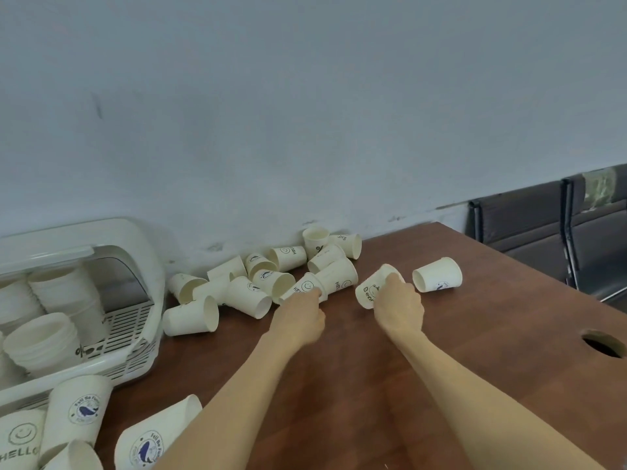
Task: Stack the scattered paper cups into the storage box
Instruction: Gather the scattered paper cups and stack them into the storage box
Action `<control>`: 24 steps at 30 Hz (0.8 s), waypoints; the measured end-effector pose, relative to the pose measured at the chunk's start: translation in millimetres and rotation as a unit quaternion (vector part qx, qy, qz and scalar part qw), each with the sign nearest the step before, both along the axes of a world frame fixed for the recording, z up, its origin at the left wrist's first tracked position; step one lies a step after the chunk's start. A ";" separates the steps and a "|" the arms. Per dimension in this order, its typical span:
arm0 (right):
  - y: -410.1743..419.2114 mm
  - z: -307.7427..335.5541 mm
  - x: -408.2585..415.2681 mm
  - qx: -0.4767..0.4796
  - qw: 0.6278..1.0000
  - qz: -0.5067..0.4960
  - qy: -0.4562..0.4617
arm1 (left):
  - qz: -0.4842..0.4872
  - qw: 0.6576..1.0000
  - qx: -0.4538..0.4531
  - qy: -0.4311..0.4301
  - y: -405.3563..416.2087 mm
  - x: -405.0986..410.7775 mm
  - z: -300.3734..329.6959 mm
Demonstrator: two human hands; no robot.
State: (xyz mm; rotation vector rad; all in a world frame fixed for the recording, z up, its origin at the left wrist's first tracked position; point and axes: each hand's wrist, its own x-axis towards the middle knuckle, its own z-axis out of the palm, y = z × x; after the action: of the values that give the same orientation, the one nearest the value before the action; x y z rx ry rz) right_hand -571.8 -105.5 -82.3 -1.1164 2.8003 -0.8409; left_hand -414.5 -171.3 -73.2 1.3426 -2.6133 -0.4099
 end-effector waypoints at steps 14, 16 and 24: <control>-24.1 6.6 -7.3 0.180 0.940 0.200 0.210 | 0.040 0.969 -0.130 -0.207 -35.8 -50.7 -10.1; -24.5 6.4 -6.6 0.181 0.938 0.202 0.216 | 0.053 0.969 -0.123 -0.208 -33.9 -49.6 -13.4; -14.1 7.4 7.1 0.179 0.937 0.201 0.220 | 0.020 0.961 -0.163 -0.224 -14.6 -22.7 -2.5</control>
State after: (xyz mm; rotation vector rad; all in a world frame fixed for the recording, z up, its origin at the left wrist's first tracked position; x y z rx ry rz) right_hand -564.8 -119.6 -74.9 -1.8889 2.6920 -0.0386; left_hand -437.1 -185.9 -75.7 1.5023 -2.8181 0.3669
